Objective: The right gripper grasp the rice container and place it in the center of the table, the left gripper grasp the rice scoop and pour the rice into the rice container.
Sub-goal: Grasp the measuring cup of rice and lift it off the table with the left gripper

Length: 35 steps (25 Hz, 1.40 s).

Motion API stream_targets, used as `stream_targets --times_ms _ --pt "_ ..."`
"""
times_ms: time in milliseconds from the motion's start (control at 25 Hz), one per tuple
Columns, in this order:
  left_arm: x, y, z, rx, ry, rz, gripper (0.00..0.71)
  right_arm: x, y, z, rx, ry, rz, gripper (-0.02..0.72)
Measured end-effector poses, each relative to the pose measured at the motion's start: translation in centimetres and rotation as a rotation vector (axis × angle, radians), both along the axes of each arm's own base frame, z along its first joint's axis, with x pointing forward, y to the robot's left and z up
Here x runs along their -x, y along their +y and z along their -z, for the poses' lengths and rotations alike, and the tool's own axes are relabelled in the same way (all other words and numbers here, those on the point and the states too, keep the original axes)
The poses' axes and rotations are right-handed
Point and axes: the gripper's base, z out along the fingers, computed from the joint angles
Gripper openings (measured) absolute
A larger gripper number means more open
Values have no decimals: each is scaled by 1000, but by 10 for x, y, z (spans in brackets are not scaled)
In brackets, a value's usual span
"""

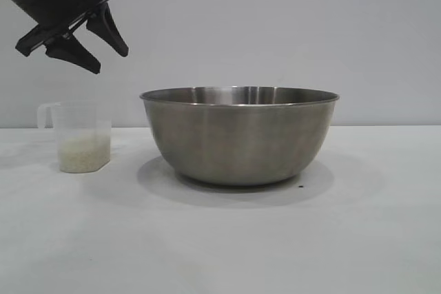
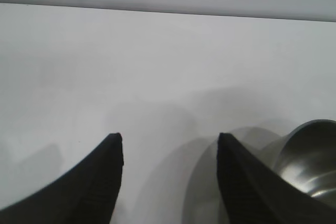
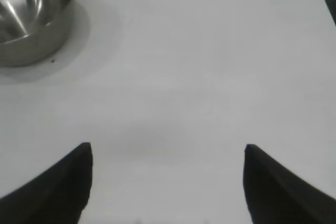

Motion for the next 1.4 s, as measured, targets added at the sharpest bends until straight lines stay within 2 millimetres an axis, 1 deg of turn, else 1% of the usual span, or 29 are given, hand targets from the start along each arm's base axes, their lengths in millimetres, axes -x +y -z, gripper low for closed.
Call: stream_targets --times_ms 280,480,560,720,880,1040,1200,1400 --pt "0 0 0 0 0 7 342 0 0 0 0 0 0 505" --pt "5 -1 -2 -110 -39 135 342 0 0 0 0 0 0 505" --pt "10 0 -9 -173 -58 192 342 0 0 0 0 0 0 505" --pt "22 2 -34 -190 -68 223 342 0 0 0 0 0 0 505" --pt "34 15 -56 -164 -60 236 342 0 0 0 -1 0 1 505" --pt "48 30 -68 -111 3 273 342 0 0 0 -1 0 1 505" --pt "58 42 -72 -76 98 271 342 0 0 0 -1 0 1 505" --pt "70 48 -72 -127 210 264 342 0 0 0 -2 0 1 505"
